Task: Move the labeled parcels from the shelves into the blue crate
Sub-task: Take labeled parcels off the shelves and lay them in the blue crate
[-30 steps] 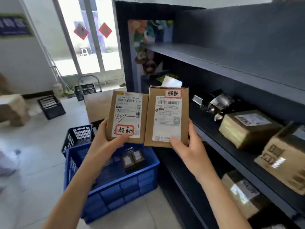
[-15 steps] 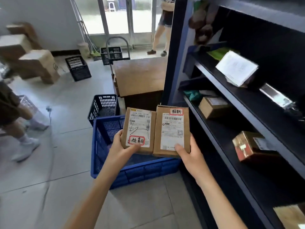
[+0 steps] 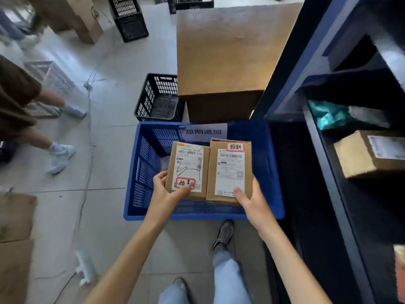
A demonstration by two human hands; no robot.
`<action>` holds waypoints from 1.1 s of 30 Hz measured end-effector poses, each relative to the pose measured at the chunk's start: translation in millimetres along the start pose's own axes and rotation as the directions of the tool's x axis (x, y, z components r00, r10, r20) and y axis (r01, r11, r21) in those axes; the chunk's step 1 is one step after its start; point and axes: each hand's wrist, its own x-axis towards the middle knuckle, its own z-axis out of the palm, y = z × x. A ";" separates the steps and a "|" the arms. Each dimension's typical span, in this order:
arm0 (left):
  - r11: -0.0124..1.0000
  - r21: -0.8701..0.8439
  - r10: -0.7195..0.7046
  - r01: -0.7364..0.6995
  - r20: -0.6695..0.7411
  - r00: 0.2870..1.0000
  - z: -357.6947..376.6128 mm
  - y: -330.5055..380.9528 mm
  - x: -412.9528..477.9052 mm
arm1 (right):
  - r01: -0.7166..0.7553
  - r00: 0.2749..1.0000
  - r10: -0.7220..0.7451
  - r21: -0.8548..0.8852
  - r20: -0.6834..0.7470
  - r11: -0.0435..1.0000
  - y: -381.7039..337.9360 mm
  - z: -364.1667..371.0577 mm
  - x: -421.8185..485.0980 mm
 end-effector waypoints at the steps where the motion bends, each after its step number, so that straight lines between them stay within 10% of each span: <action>1: 1.000 -0.008 -0.026 0.026 -0.033 0.999 7.3 -5.3 21.1 | -0.021 1.000 0.021 -0.009 0.021 1.000 4.9 -0.9 27.1; 15: 0.946 -0.053 -0.324 0.320 -0.105 0.940 91.2 -193.3 262.2 | -0.414 0.906 0.418 -0.079 0.061 0.907 182.8 24.2 318.1; 33: 0.915 0.129 -0.382 0.382 -0.024 0.924 139.7 -437.4 553.2 | -0.383 0.923 0.383 -0.184 -0.038 0.905 424.9 100.2 585.0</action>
